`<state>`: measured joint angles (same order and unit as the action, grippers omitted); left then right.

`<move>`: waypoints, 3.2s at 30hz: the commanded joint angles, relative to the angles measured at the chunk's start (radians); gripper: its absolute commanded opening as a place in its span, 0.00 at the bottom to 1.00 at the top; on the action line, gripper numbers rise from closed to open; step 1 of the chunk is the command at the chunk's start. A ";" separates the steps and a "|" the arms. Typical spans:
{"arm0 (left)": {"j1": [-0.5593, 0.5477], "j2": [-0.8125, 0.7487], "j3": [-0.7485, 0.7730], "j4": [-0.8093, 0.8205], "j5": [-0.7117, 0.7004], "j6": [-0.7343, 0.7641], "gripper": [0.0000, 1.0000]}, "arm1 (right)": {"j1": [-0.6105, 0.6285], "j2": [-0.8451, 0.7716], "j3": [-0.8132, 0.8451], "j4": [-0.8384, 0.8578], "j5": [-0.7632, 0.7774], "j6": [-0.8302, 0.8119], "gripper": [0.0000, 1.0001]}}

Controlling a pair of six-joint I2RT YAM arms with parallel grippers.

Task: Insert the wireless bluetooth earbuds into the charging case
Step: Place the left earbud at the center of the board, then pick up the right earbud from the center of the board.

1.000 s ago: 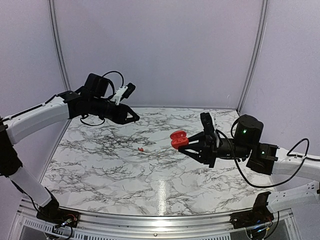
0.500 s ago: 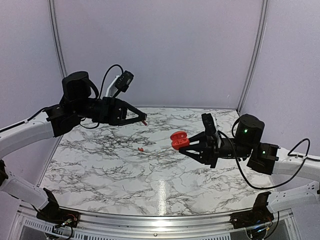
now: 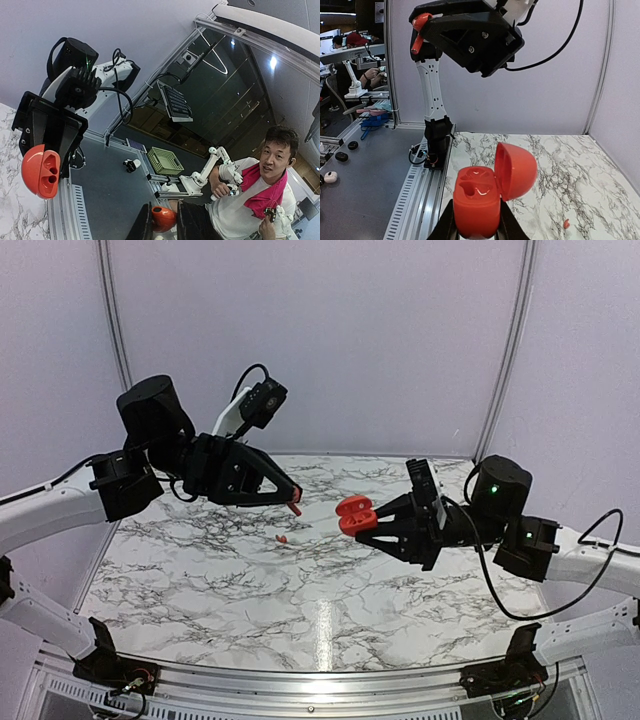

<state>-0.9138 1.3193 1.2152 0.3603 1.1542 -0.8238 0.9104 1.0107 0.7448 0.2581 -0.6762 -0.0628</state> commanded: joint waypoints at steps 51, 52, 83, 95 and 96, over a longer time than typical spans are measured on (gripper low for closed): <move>0.131 0.194 -0.115 -0.862 -1.211 0.496 0.00 | 0.133 -0.154 -0.117 0.074 0.429 -0.273 0.00; 0.131 0.213 -0.127 -0.864 -1.223 0.489 0.00 | 0.133 -0.153 -0.118 0.073 0.429 -0.272 0.00; 0.143 0.423 -0.076 -0.860 -1.199 0.561 0.46 | 0.133 -0.170 -0.130 0.056 0.438 -0.247 0.00; 0.242 0.580 0.229 -0.859 -0.969 0.683 0.50 | 0.133 -0.220 -0.215 0.124 0.467 -0.149 0.00; 0.248 0.602 0.259 -0.858 -0.957 0.686 0.50 | 0.133 -0.218 -0.215 0.123 0.467 -0.152 0.00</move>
<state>-0.6895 1.8397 1.3888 -0.4835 0.0978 -0.1841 1.0359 0.8093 0.5274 0.3428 -0.2287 -0.2462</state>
